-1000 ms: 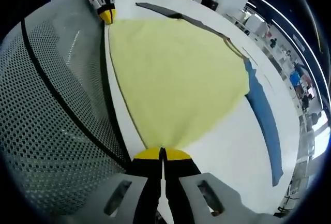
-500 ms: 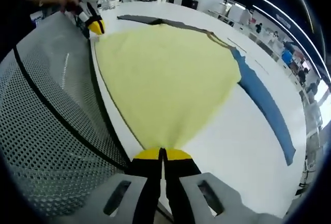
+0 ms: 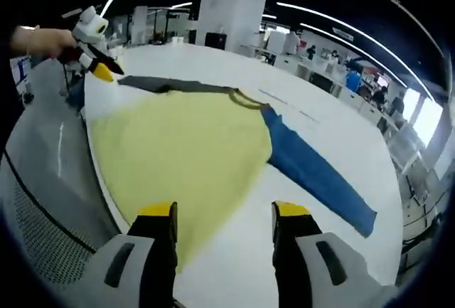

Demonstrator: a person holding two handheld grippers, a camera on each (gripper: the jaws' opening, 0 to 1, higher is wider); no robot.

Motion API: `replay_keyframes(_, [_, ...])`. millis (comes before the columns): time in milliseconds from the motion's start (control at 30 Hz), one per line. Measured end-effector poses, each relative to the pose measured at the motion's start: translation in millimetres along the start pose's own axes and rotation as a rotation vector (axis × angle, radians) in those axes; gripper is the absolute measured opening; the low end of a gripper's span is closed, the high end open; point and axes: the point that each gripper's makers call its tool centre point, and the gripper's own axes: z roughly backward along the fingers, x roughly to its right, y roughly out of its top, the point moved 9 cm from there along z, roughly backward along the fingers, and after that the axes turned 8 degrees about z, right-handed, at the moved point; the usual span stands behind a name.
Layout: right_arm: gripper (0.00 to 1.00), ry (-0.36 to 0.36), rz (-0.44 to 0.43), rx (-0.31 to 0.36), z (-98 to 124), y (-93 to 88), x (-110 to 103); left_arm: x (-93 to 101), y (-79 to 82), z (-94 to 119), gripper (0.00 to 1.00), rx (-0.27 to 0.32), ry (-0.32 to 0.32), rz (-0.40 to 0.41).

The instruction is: Fold the garment on the visible template until the final outline fits inside the template.

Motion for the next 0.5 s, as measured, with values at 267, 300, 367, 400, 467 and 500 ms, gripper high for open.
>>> replay_keyframes(267, [0.87,-0.101,-0.16,0.107,18.7,30.5,28.4,8.6,20.9,19.8,0.71,0.094,0.005,0.031])
replay_keyframes(300, [0.87,-0.112,-0.185,0.119,21.8,32.2,32.4,9.8,22.6,22.8,0.72,0.103,0.006,0.03])
replay_keyframes(367, [0.87,-0.134,-0.22,0.142,28.3,34.5,38.8,10.9,26.1,29.1,0.73,0.118,0.009,0.027])
replay_keyframes(400, [0.88,-0.138,-0.227,0.147,31.1,35.2,40.9,13.4,27.8,34.2,0.74,0.13,0.011,0.03])
replay_keyframes(467, [0.88,-0.156,-0.237,0.159,38.4,36.5,45.8,15.2,29.3,39.6,0.76,0.143,0.015,0.027])
replay_keyframes(500, [0.89,-0.161,-0.241,0.162,41.7,36.9,47.6,15.6,29.8,42.3,0.76,0.149,0.018,0.029])
